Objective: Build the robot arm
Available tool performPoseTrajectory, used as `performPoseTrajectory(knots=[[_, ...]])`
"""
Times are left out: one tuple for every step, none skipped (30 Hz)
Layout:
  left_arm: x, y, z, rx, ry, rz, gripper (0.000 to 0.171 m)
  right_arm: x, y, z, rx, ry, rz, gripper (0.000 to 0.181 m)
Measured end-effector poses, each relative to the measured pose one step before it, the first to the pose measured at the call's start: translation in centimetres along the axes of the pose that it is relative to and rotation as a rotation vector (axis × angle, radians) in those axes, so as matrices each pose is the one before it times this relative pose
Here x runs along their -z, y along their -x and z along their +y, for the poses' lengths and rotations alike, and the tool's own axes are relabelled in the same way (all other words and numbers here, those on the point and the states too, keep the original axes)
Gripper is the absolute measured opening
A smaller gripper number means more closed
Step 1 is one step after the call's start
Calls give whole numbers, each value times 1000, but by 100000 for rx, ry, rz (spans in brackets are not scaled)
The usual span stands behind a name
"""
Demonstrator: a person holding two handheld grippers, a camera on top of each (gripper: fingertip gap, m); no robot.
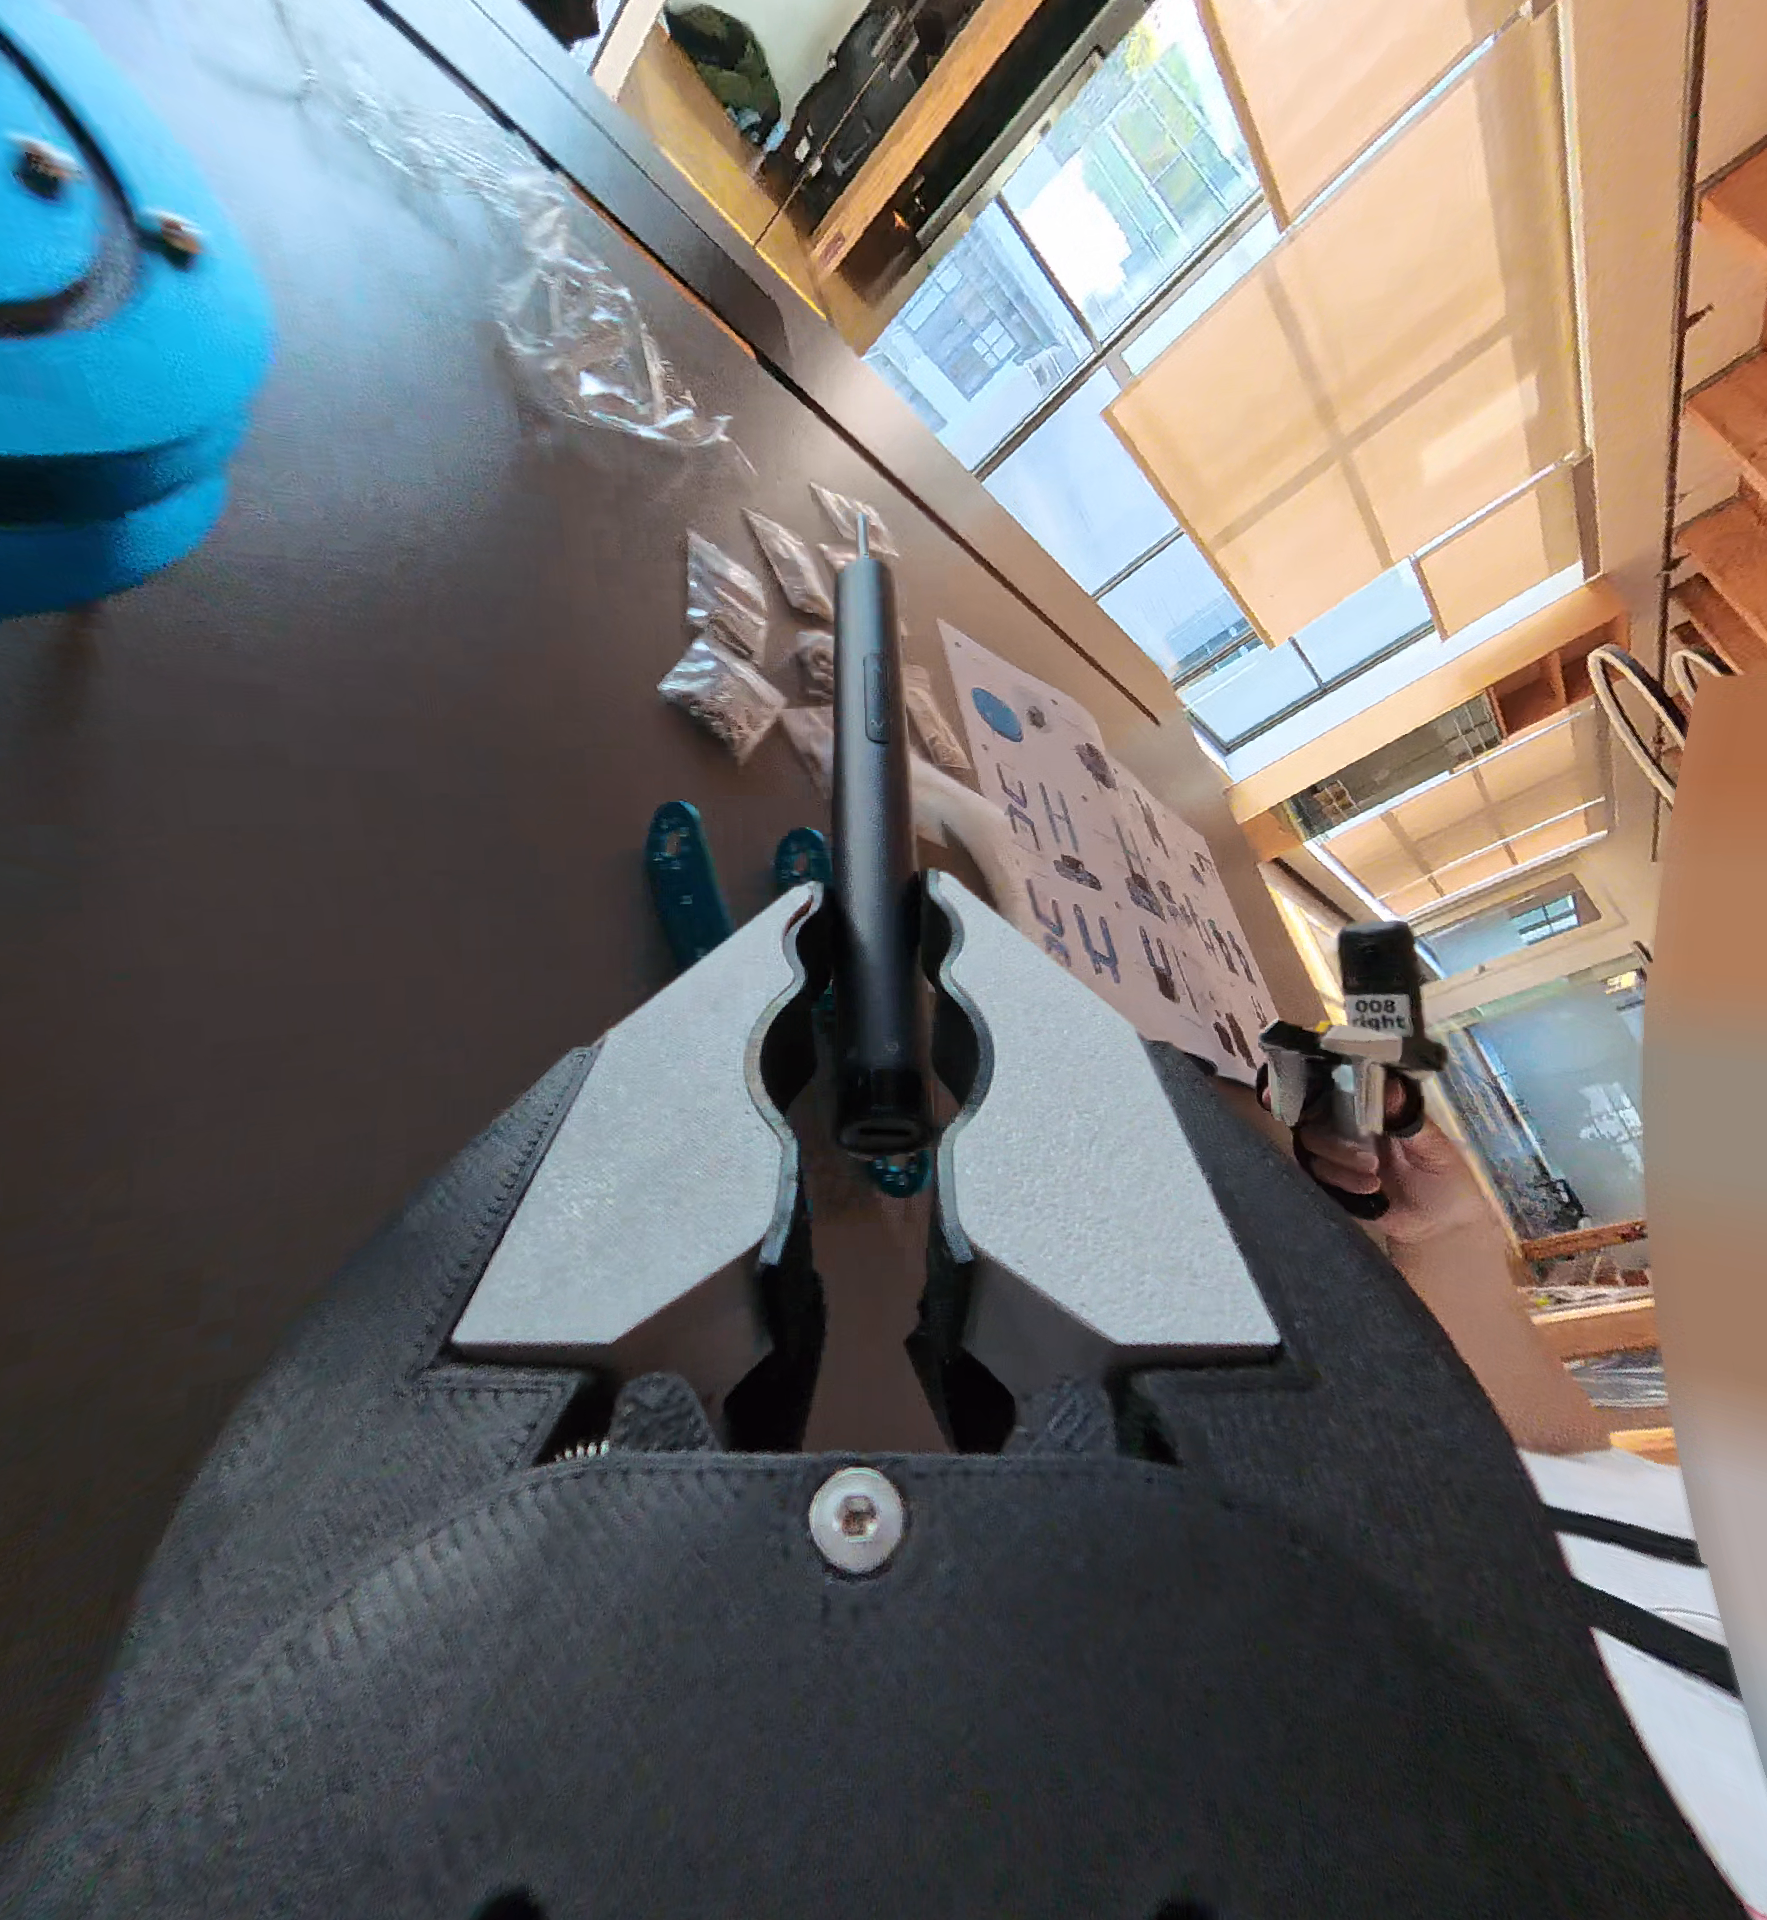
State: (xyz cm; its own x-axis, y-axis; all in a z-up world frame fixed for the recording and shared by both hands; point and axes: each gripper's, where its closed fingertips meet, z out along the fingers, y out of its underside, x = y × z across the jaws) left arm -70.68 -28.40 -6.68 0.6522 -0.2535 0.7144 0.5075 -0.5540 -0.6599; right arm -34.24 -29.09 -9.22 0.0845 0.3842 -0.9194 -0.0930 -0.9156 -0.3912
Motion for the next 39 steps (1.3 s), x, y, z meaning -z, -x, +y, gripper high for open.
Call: performPoseTrajectory(knots=[[-631, -1163, 513, -1682, 361, -538, 14, 1084, -279, 318, 6579, 332, 4033, 25], [-767, -1298, 572, -2177, 523, -404, 14, 1076, -379, 311, 7915, 919, 5143, 26], [-844, -1430, 620, -2569, 447, 186, 14, 1057, -442, 201, 8850, 802, 5691, 27], [-862, -1487, 634, -2206, 310, 808, 15, 1050, -536, 71, 9543, 376, 6122, 29], [-856, -1454, 680, -1784, 250, 1211, 15, 1005, -679, 56, 9673, 646, 6407, 31], [-853, -1330, 745, -1250, 443, 1429, 15, 960, -789, 85, 8848, 899, 5974, 33], [-892, -1212, 792, -705, 467, 1564, 15, 865, -819, 8, 7504, 267, 4875, 33], [-972, -1082, 890, -187, 952, 1652, 15, 743, -823, -10, 5425, -282, 3887, 33], [-1008, -898, 944, 391, 1379, 1329, 15, 591, -724, -9, 3204, -567, 2401, 33], [-1045, -645, 966, 809, 1606, 531, 15, 419, -489, 1, 1420, -580, 408, 33], [-1024, -410, 904, 245, 1657, -364, 15, 294, -207, -46, -595, -590, -1519, 33], [-972, -158, 798, -106, 1539, -1488, 15, 202, 70, -164, -1328, -834, -3361, 32], [-888, 54, 733, 111, 1650, -2519, 15, 128, 1, -190, -1105, -675, -2785, 32], [-825, 93, 621, -190, 1531, -2748, 15, 67, -106, -148, -723, -177, -1769, 32], [-760, 10, 495, -606, 1120, -2503, 15, -8, -28, -125, -265, 145, -1623, 33], [-683, -95, 369, -788, 564, -2116, 15, -75, 52, -98, 127, 340, -1643, 33], [-642, -163, 259, -1042, 125, -1836, 15, -126, 118, -114, 524, 140, -1484, 33], [-604, -134, 221, -1272, 176, -2188, 15, -159, 126, -136, 721, -463, -1167, 33], [-584, -43, 206, -1818, 391, -2915, 15, -172, 207, -163, 764, -1058, -1131, 33], [-550, 27, 211, -2536, 644, -3492, 15, -170, 305, -161, 561, -1289, -1325, 33], [-503, 149, 218, -2558, 1004, -4197, 15, -145, 332, -128, 102, -1234, -1196, 33], [-464, 146, 206, -2361, 1098, -3744, 15, -91, 347, -61, -187, -780, -887, 35], [-391, 13, 27, -1328, -307, -2601, 15, -50, 351, 94, 882, -68, -817, 35], [-338, -28, -19, -973, -776, -2221, 15, -7, 165, 181, 1439, 510, 353, 35], [-345, -12, 30, -1712, -552, -2432, 15, 44, 220, -4, 1854, -271, -164, 35], [-323, 38, 26, -2341, -642, -2870, 15, 61, 138, -104, 1449, -801, -63, 35], [-290, 74, 88, -2620, -520, -3092, 15, 9, 91, -71, 671, -471, -308, 35], [-314, 54, 283, -2549, 657, -2780, 15, -31, 49, -20, 141, -32, -392, 35], [-300, 36, 500, -2243, 2543, -2245, 15, -85, 7, 75, -189, 697, -188, 35], [-177, 59, 314, -2366, 1975, -2322, 15, -115, -4, 164, -247, 1325, -109, 35], [-76, 141, 119, -2145, 585, -2861, 15, -111, 43, 165, 194, 1372, -171, 36], [-47, 155, 88, -1877, 452, -2729, 15, -91, 68, 143, 639, 1111, 105, 37], [-99, 177, 192, -1667, 1378, -2530, 16, -69, 62, 120, 884, 950, 289, 37], [-162, 153, 306, -1386, 2379, -2048, 16, -56, 63, 125, 964, 963, 287, 38], [-135, 12, 141, -960, 1404, -836, 16, -64, 46, 136, 924, 1070, 302, 38], [-33, -55, -111, -373, -318, 22, 16, -59, 38, 156, 828, 1201, 315, 39], [67, -105, -290, 284, -1614, 776, 17, -49, 26, 154, 818, 1147, 282, 39], [192, -136, -404, 1083, -2396, 1396, 19, -24, 18, 88, 834, 690, 397, 40], [302, -141, -458, 1801, -2660, 1747, 21, -1, 14, 20, 815, 239, 438, 40]])
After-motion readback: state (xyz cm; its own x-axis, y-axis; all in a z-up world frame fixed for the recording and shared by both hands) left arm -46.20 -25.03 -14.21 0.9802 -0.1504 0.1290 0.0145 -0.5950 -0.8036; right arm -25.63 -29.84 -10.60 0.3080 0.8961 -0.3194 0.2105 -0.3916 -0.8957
